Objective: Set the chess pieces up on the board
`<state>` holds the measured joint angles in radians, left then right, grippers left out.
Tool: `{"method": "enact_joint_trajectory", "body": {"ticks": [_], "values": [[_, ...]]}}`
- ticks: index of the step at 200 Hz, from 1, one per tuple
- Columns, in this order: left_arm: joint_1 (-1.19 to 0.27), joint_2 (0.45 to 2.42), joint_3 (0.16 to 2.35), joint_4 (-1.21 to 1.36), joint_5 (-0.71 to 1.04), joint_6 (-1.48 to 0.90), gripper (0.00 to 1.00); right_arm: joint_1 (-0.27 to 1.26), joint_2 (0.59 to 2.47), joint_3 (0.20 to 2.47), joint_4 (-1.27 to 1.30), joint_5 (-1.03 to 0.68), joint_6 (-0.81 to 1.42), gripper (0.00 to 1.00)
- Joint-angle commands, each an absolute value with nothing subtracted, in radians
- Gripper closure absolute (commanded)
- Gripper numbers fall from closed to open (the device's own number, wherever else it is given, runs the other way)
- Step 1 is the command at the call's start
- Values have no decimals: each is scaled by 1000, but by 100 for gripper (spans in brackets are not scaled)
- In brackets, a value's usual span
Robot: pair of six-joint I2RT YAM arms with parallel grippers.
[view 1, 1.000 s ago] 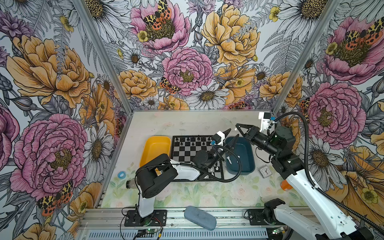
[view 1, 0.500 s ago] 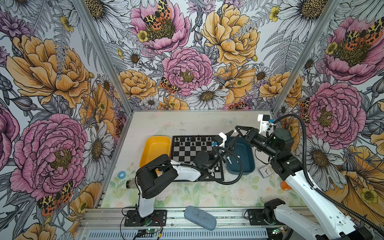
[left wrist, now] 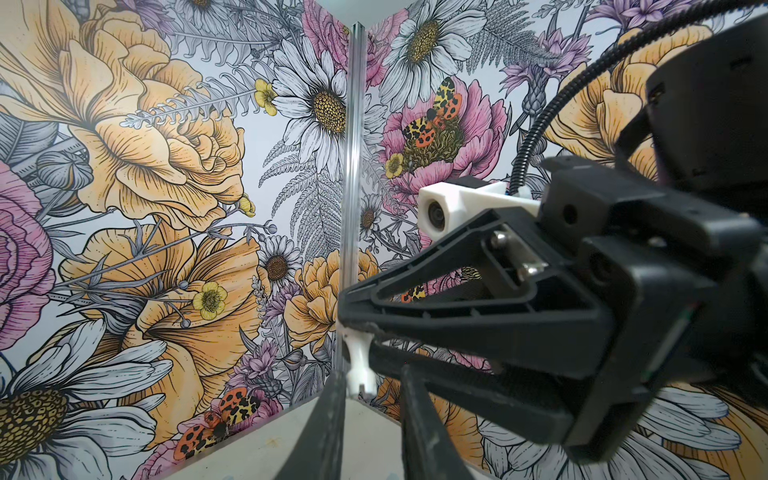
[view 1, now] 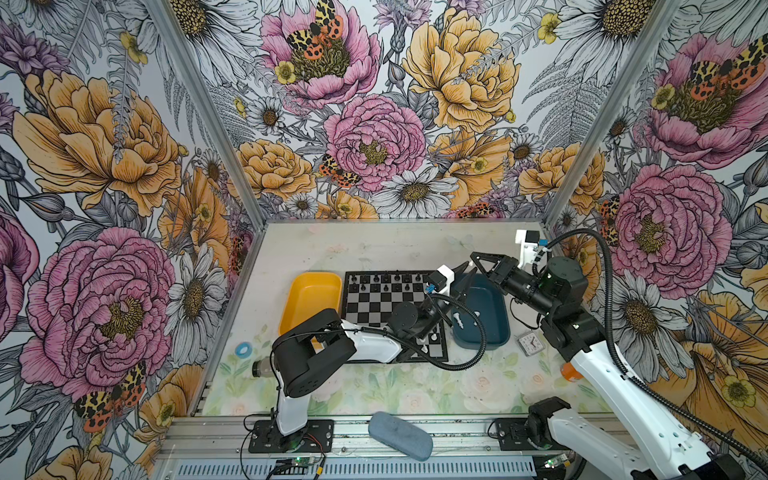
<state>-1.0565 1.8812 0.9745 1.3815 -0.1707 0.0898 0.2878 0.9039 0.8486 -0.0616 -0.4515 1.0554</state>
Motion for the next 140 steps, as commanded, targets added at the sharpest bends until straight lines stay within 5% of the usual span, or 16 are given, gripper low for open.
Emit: {"method": "enact_joint_trajectory", "body": {"ticks": [1, 140], "values": [[-1063, 1858, 983, 1414, -182, 107, 76, 290, 882, 844, -34, -467, 1059, 100], [-1062, 1857, 996, 1414, -191, 114, 92, 302, 876, 825, -29, -478, 1065, 100]]}}
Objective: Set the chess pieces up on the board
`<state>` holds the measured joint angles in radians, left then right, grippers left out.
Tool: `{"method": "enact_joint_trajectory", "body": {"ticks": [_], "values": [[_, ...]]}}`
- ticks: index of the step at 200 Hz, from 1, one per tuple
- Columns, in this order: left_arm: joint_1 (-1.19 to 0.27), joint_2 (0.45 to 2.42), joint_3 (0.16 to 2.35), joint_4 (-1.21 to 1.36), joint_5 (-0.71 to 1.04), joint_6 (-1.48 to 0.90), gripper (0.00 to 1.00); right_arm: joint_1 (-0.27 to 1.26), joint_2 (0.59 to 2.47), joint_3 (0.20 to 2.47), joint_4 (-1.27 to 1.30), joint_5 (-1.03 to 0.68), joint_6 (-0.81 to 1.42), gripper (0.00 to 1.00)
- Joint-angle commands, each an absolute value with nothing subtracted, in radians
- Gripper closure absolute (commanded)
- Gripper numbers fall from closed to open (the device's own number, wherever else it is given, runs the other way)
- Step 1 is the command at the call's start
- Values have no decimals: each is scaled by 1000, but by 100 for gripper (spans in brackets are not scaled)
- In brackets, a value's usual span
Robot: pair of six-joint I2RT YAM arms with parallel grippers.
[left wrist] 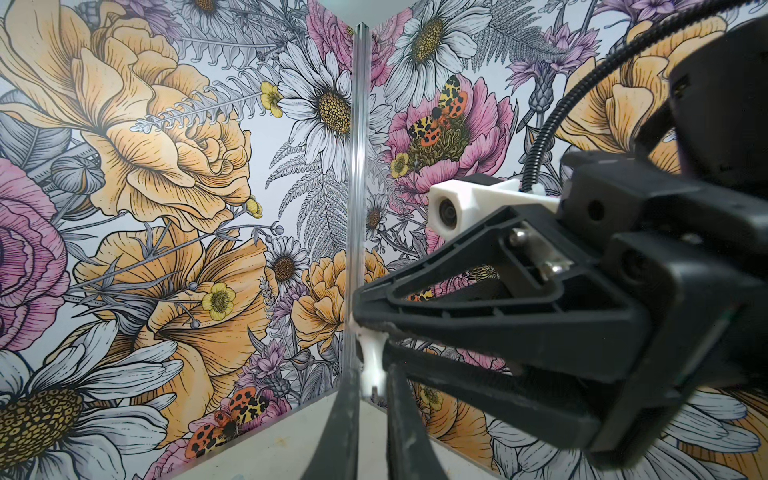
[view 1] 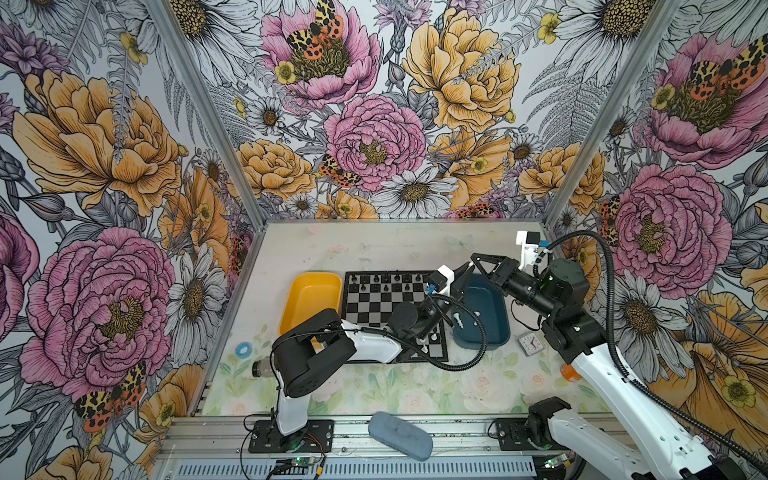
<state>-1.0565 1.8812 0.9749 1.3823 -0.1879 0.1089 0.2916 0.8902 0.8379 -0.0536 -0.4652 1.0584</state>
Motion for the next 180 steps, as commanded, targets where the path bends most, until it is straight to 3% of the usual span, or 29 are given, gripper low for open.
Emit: {"method": "enact_joint_trajectory", "body": {"ticks": [1, 26, 62, 119, 139, 180], "values": [[-1062, 1856, 996, 1414, -192, 115, 92, 302, 876, 825, -29, -477, 1065, 100], [-1062, 1852, 994, 1414, -196, 117, 100, 302, 876, 824, -29, -479, 1066, 100], [-1063, 1844, 988, 1413, -196, 116, 100, 304, 876, 821, -29, -479, 1066, 100], [-1063, 1839, 983, 1414, -199, 118, 100, 302, 850, 816, -31, -461, 1057, 50], [-1062, 1839, 979, 1414, -202, 120, 100, 301, 837, 819, -40, -449, 1051, 42], [-1052, 1752, 918, 1406, -285, 128, 100, 293, 826, 848, -120, -402, 1001, 40]]}}
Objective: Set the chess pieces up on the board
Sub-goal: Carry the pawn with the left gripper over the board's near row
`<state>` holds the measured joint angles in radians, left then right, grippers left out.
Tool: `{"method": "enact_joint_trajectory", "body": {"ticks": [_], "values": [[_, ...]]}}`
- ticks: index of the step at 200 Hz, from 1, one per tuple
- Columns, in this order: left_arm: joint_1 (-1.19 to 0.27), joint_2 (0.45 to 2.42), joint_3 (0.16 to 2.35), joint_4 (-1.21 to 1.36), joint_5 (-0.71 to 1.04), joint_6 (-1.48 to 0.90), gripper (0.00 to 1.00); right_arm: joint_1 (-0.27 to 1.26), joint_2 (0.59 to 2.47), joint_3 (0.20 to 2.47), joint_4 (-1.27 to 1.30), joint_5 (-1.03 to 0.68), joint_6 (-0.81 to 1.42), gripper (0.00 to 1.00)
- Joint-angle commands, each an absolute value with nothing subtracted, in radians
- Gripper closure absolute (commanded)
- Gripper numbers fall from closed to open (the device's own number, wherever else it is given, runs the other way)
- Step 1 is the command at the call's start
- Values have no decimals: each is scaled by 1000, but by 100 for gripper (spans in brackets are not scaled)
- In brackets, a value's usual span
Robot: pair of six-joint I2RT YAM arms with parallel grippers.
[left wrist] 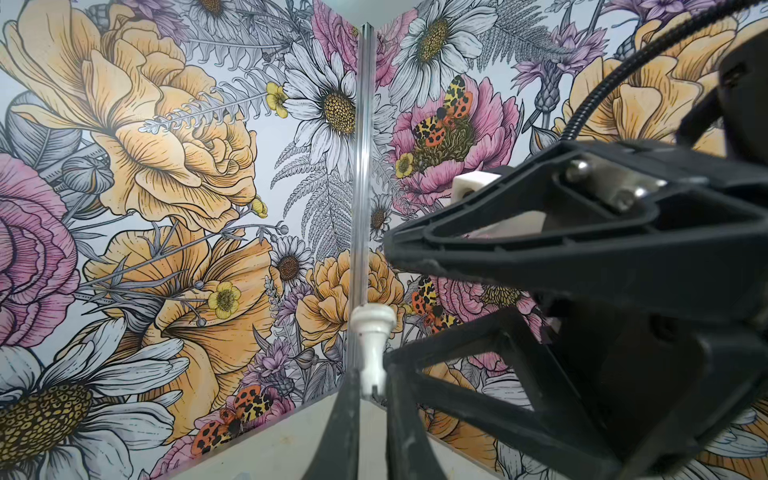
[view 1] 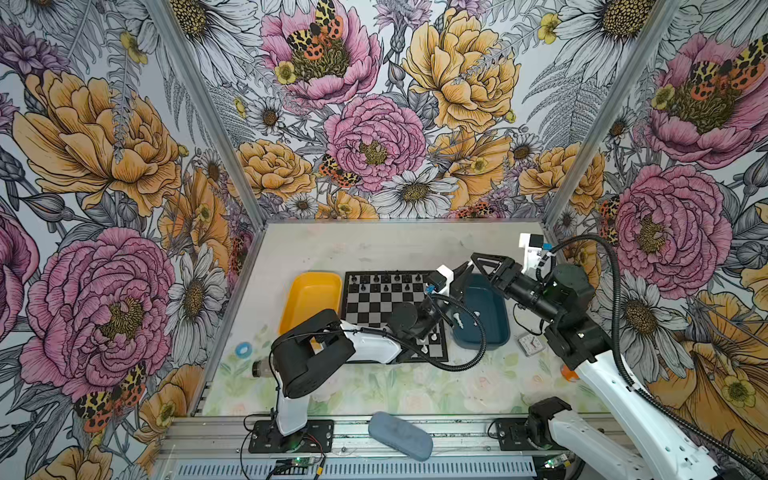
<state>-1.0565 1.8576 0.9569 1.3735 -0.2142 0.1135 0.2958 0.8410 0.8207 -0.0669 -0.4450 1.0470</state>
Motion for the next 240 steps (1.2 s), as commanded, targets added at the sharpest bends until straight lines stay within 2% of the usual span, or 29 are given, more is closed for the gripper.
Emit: {"method": "enact_joint_trajectory", "body": {"ticks": [1, 30, 47, 80, 108, 152, 201, 240], "values": [[-1051, 1748, 916, 1404, -290, 128, 100, 294, 827, 849, -123, -400, 998, 40], [-1041, 1598, 872, 1219, -346, 147, 100, 288, 844, 871, -170, -367, 956, 39], [-1031, 1493, 873, 1021, -368, 134, 100, 286, 862, 873, -180, -357, 941, 40], [-991, 1290, 986, 422, -382, 53, 100, 275, 897, 881, -216, -334, 897, 40], [-975, 1201, 1145, -16, -417, 2, 100, 263, 944, 903, -260, -314, 851, 40], [-977, 1190, 1380, -503, -433, -124, 100, 246, 1057, 933, -261, -350, 804, 40], [-976, 1275, 1579, -907, -413, -245, 100, 203, 1163, 958, -262, -391, 749, 40], [-974, 1365, 1676, -1142, -320, -323, 100, 171, 1244, 962, -261, -420, 716, 40]]}}
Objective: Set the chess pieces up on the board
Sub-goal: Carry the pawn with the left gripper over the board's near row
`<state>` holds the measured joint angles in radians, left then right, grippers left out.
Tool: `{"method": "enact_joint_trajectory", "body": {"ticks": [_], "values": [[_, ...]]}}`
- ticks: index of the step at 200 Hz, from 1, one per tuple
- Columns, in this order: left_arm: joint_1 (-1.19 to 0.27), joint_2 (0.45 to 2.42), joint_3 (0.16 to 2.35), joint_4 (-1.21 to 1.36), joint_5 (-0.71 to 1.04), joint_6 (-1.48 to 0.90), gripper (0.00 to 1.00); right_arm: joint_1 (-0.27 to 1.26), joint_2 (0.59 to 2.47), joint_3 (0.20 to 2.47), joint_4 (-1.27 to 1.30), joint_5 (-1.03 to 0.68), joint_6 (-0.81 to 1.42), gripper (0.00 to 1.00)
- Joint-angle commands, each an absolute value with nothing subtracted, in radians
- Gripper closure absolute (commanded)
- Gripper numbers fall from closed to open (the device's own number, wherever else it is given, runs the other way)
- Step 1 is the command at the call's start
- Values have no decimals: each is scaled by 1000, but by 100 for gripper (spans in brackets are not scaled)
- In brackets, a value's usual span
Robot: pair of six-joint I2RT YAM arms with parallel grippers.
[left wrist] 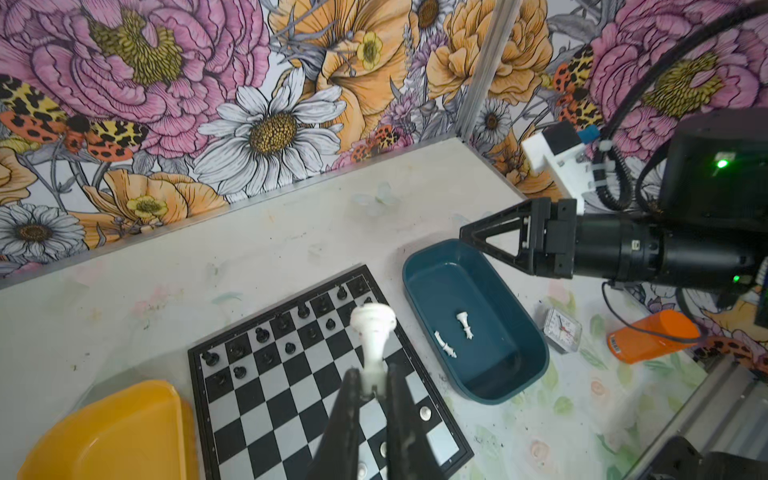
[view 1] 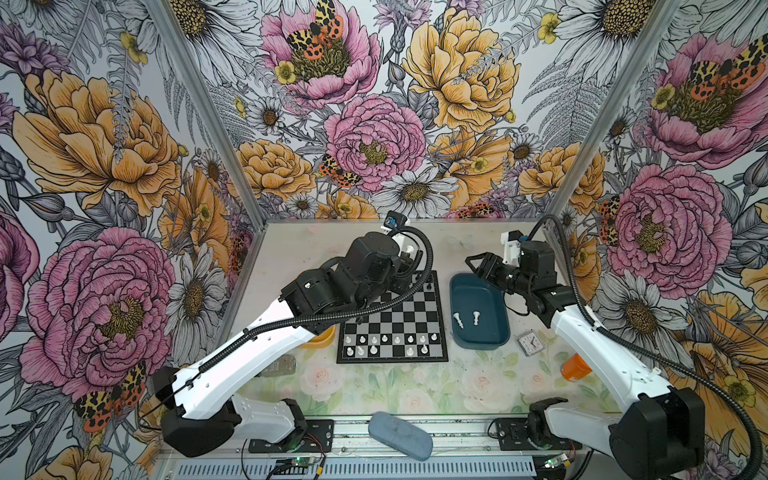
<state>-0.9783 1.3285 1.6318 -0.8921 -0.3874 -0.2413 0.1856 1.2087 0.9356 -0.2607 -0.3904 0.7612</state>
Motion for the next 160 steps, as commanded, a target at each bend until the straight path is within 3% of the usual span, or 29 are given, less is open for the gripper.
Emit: {"method": "enact_joint_trajectory", "body": {"ticks": [1, 100, 160], "values": [[-974, 1367, 1676, -1147, -318, -324, 100, 172, 1245, 962, -261, -420, 715, 40], [-1004, 1578, 1695, -1302, 32, -357, 100, 128, 1287, 895, -259, -415, 673, 40], [-1021, 1729, 1771, -1340, 120, -315, 100, 110, 1299, 862, -252, -413, 659, 41]]}}
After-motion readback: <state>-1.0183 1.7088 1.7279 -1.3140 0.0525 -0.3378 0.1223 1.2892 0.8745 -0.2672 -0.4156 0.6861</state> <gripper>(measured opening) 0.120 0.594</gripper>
